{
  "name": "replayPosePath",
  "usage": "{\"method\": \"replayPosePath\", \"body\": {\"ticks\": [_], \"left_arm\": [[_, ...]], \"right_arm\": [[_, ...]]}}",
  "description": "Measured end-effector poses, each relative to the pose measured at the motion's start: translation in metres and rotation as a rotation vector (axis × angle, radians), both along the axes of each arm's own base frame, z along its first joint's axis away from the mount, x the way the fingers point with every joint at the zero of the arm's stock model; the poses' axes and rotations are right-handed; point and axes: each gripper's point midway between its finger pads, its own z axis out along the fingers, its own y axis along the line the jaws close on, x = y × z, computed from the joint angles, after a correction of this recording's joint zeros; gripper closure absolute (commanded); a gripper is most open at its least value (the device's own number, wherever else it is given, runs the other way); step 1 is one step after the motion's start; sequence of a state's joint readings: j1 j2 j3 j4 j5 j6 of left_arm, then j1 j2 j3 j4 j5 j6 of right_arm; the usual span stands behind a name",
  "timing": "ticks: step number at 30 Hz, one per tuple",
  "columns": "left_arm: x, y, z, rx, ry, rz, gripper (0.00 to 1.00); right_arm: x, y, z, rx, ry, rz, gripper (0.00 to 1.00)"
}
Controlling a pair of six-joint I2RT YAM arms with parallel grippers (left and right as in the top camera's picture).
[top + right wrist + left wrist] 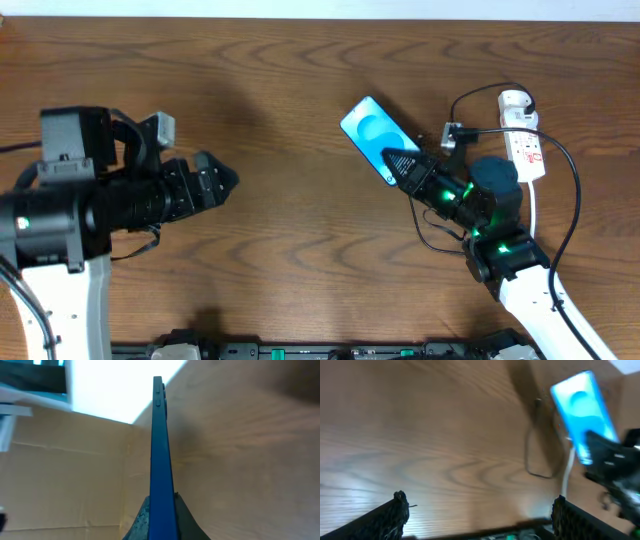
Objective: Plug charger to phone and switch on socket
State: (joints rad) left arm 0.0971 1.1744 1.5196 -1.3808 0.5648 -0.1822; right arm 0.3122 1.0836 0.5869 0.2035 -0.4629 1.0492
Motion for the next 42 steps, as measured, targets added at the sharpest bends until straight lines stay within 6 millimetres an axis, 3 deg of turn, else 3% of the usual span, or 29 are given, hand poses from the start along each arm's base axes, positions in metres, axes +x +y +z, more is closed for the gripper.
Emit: {"method": "replayPosePath", "body": {"ticks": [3,7,8,10,13,16,18,21,23,31,42], "left_arm": [[0.016,0.010,-0.024,0.039,-0.048,0.057,0.09],[0.041,0.013,-0.109,-0.083,0.113,0.280,0.09],[0.048,0.007,-0.131,-0.158,0.155,0.329,0.09],[0.066,-0.011,-0.155,-0.309,0.175,0.360,0.09],[0.085,-0.043,-0.169,-0.488,0.240,0.360,0.09],[0.103,-0.079,-0.162,-0.619,0.249,0.296,0.09],[0.115,-0.108,-0.145,-0.708,0.208,0.220,0.09],[0.122,-0.132,-0.120,-0.786,0.141,0.142,0.09],[0.124,-0.136,-0.110,-0.818,0.125,0.135,0.09],[0.123,-0.145,-0.109,-0.878,0.227,0.221,0.15],[0.115,-0.169,-0.102,-0.964,0.370,0.285,0.30]], "right_arm": [[0.001,0.002,0.009,0.015,-0.038,0.007,0.99],[0.001,0.002,0.009,0.017,-0.038,0.012,0.99],[0.001,0.002,0.009,0.015,-0.037,0.008,0.99],[0.005,-0.002,0.007,0.006,-0.034,-0.019,0.99],[0.013,-0.009,-0.001,-0.016,-0.020,-0.076,0.99],[0.018,-0.009,-0.013,-0.002,0.039,-0.098,0.99],[0.017,-0.007,-0.019,0.038,0.098,-0.096,0.99],[0.012,0.000,-0.023,0.138,0.210,-0.086,0.99],[0.009,0.004,-0.023,0.189,0.261,-0.081,0.99],[-0.009,0.032,-0.021,0.316,0.417,-0.039,0.99],[-0.016,0.045,-0.018,0.345,0.442,-0.026,0.99]]}}
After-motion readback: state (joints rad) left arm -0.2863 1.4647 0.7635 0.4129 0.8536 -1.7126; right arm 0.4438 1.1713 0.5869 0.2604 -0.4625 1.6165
